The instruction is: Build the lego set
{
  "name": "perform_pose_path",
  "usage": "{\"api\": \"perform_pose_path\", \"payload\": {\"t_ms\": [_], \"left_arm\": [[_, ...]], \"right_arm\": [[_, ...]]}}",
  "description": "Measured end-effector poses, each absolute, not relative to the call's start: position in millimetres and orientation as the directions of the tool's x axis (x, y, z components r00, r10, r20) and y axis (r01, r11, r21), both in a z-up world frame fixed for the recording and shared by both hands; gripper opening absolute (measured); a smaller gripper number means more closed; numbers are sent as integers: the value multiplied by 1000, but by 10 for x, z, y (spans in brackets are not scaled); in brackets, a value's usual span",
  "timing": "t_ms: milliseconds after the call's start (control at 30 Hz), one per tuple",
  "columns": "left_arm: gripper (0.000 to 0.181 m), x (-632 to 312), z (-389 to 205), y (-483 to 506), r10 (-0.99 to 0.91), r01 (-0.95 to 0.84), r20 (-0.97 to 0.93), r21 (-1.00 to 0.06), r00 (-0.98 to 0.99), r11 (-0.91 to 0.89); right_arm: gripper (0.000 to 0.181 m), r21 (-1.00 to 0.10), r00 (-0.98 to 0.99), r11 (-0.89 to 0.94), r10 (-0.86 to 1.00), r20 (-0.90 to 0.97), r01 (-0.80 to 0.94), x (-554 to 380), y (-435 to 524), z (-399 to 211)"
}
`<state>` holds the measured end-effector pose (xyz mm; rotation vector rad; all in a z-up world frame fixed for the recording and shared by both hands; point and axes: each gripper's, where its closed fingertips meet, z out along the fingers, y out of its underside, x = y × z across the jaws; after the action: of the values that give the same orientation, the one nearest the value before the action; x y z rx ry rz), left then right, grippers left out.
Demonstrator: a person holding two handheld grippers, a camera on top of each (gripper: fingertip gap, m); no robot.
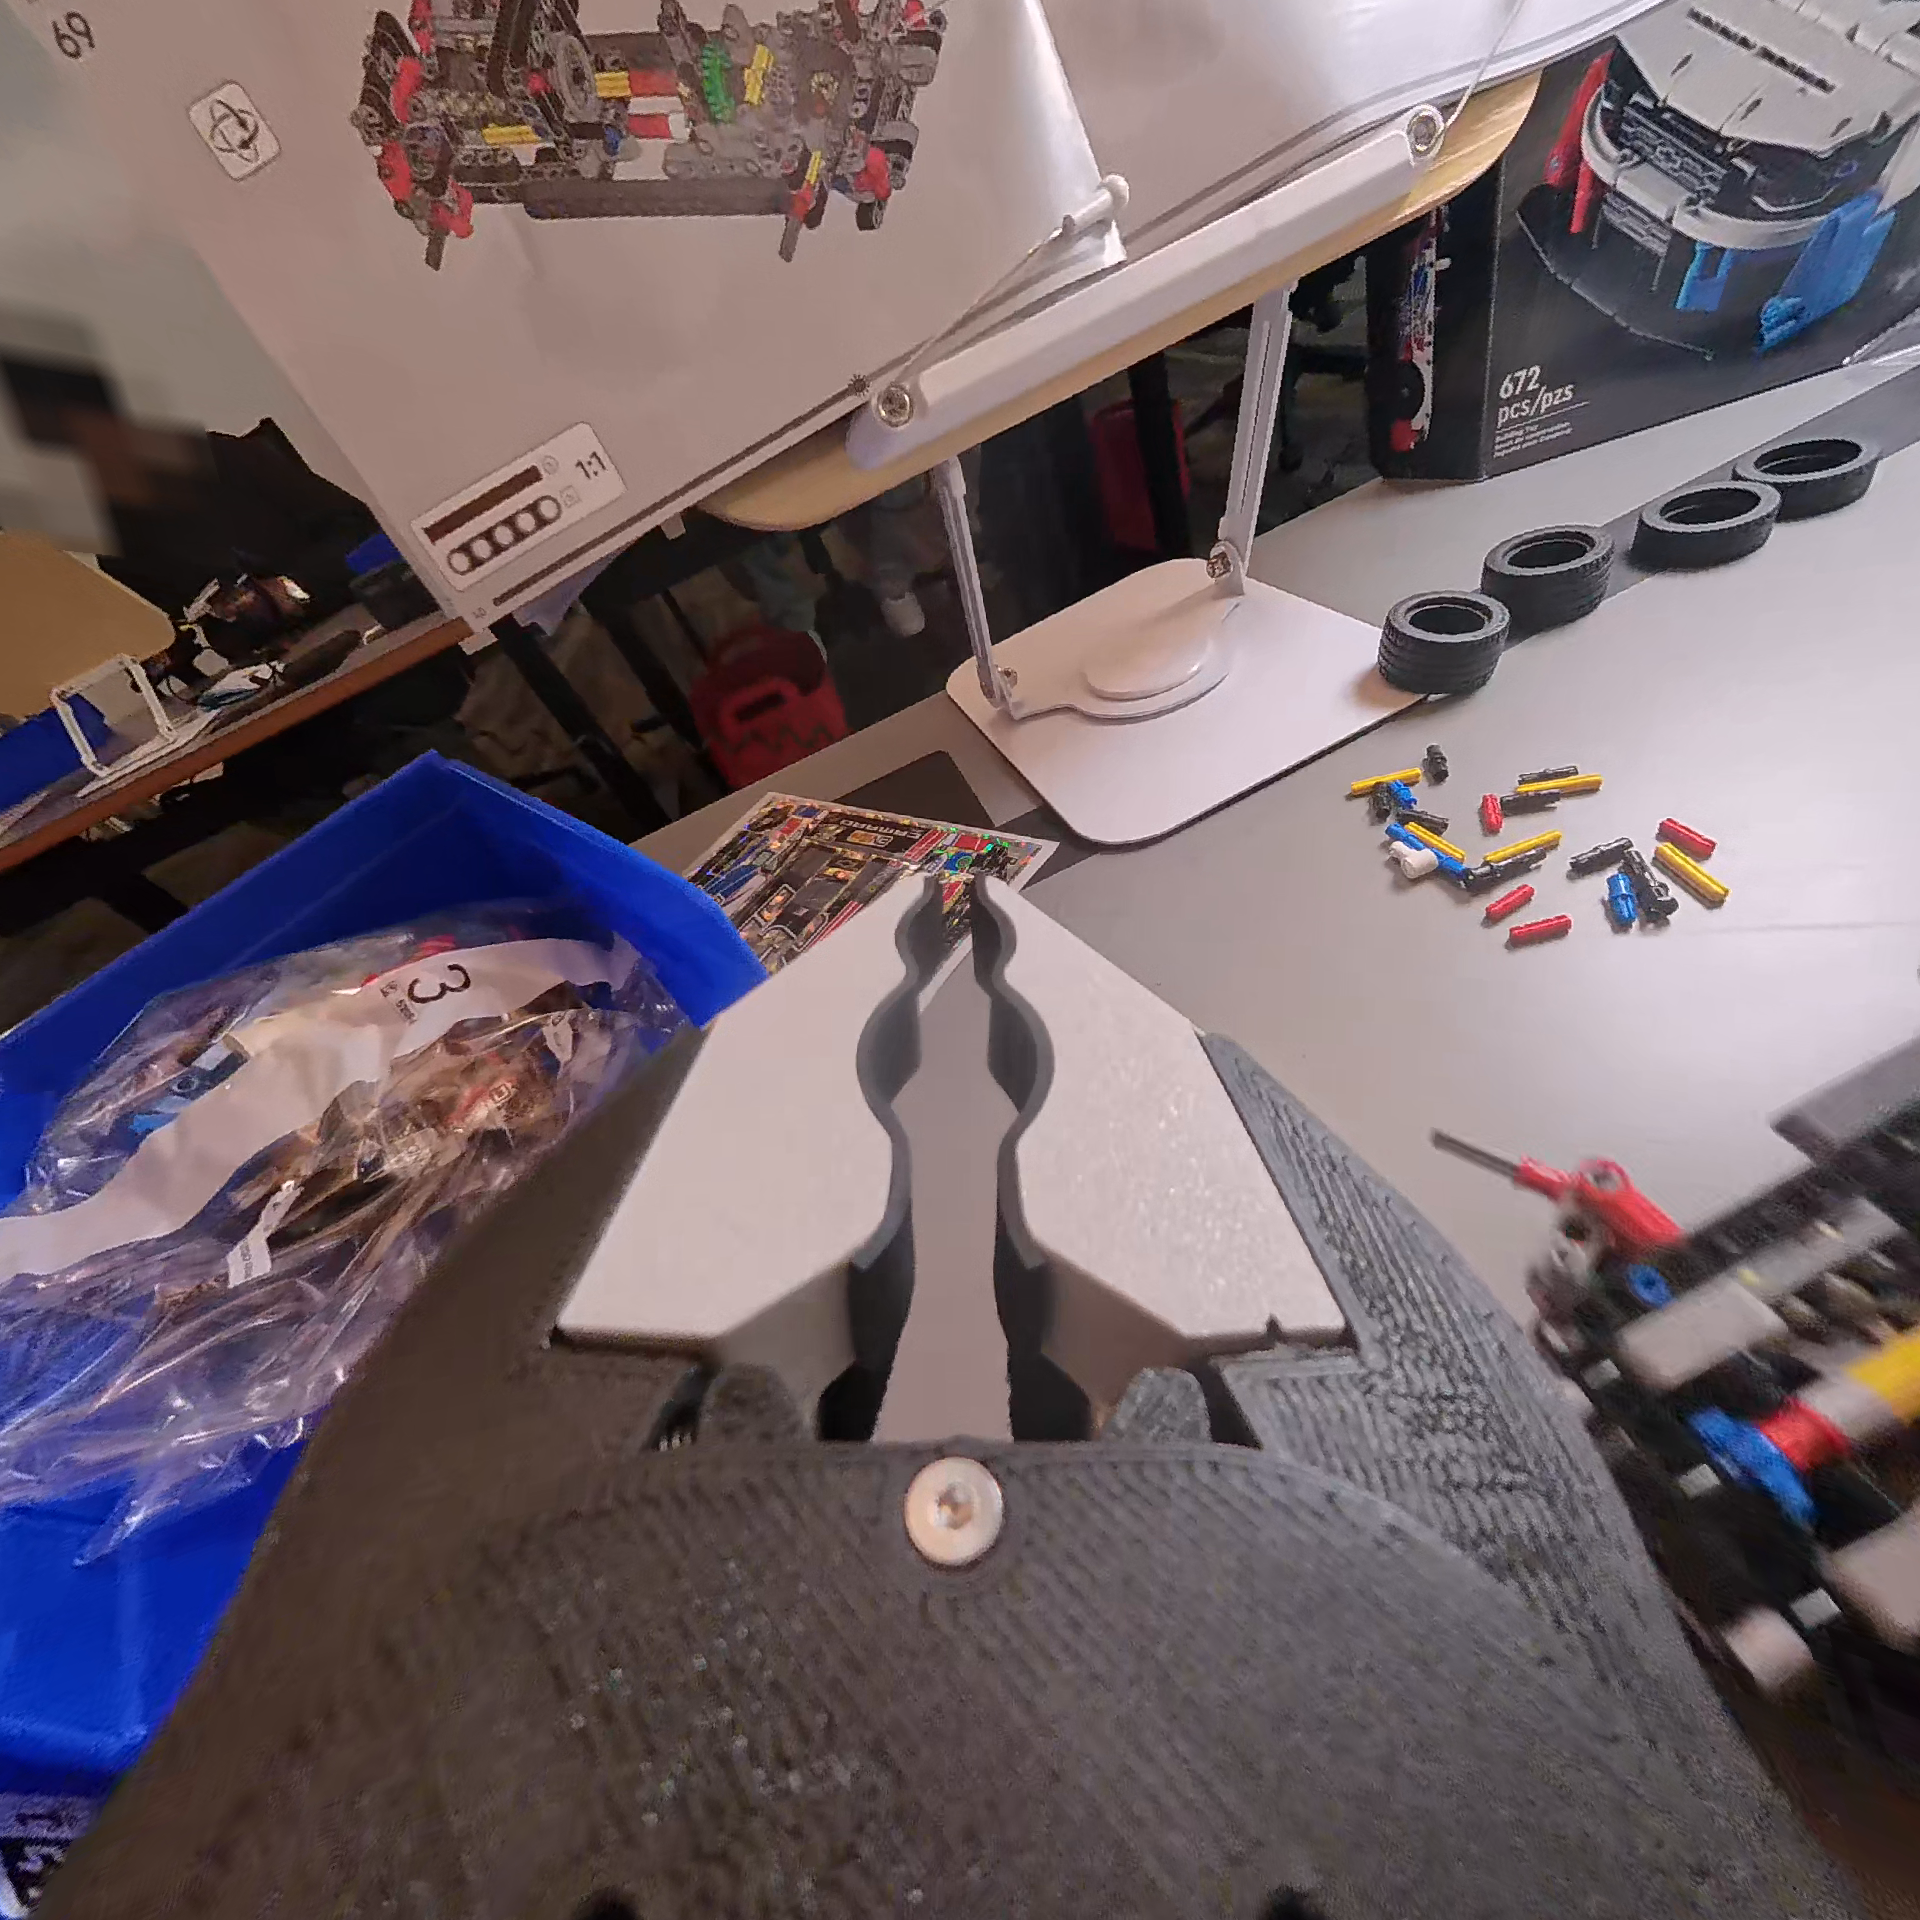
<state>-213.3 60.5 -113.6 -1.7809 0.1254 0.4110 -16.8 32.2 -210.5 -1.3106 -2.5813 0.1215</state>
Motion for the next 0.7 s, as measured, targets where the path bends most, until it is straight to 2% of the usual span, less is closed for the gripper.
{"api": "perform_pose_path", "payload": {"t_ms": [200,500,600,700], "left_arm": [[3,-2129,-1137,606,126,-296,-334,-922,934,-249],[5,-2068,-1161,619,106,-301,-336,-920,936,-252],[5,-2027,-1156,618,101,-309,-342,-918,934,-249],[5,-1975,-1135,609,95,-312,-342,-919,935,-241]], "right_arm": [[84,-200,-532,551,834,146,810,-382,843,-2133],[85,-181,-511,544,836,200,819,-436,974,-2116],[86,-226,-483,532,842,239,816,-427,984,-2001],[84,-348,-430,511,856,286,786,-464,915,-1709]]}}
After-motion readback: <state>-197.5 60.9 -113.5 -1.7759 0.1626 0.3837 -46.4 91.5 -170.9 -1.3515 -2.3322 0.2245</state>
